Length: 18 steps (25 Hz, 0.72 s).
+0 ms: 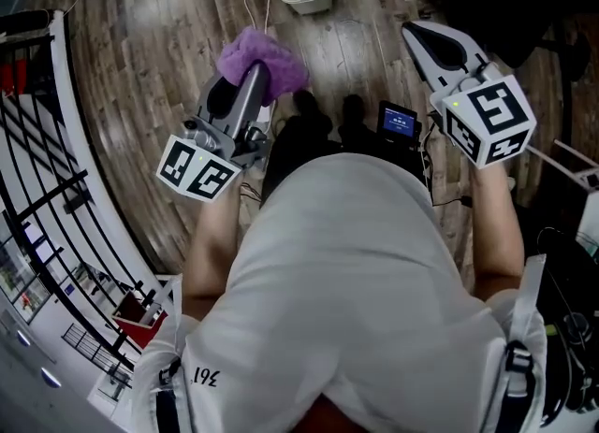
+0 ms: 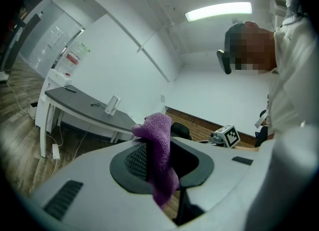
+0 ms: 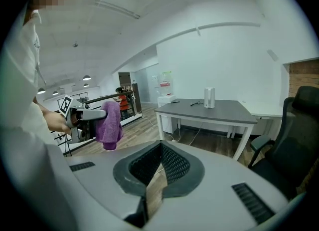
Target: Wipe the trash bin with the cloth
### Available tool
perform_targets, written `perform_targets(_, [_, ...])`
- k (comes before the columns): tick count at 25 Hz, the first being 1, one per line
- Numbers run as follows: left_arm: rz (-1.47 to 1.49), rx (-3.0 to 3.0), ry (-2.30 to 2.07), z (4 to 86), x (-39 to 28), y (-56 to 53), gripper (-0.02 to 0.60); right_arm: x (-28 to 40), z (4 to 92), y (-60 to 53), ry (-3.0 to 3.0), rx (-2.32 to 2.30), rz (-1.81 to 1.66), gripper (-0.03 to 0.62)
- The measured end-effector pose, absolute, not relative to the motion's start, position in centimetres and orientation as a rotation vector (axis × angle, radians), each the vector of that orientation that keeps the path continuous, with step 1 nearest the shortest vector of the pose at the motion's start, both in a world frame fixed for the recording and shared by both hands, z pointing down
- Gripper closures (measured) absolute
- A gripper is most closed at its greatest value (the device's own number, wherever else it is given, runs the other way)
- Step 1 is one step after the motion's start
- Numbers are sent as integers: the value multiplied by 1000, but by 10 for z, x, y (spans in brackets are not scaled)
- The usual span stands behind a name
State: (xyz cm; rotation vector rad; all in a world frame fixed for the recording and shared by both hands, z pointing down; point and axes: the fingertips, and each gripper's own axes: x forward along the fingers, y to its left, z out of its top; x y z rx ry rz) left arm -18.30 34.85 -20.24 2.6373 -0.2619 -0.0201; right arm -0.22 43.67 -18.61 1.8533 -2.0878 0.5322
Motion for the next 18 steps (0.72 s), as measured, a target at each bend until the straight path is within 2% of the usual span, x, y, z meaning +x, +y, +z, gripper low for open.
perform_targets(18, [4,2657,-217,-210,-232,319,499,-70,-209,397,-2113,1858,455,588])
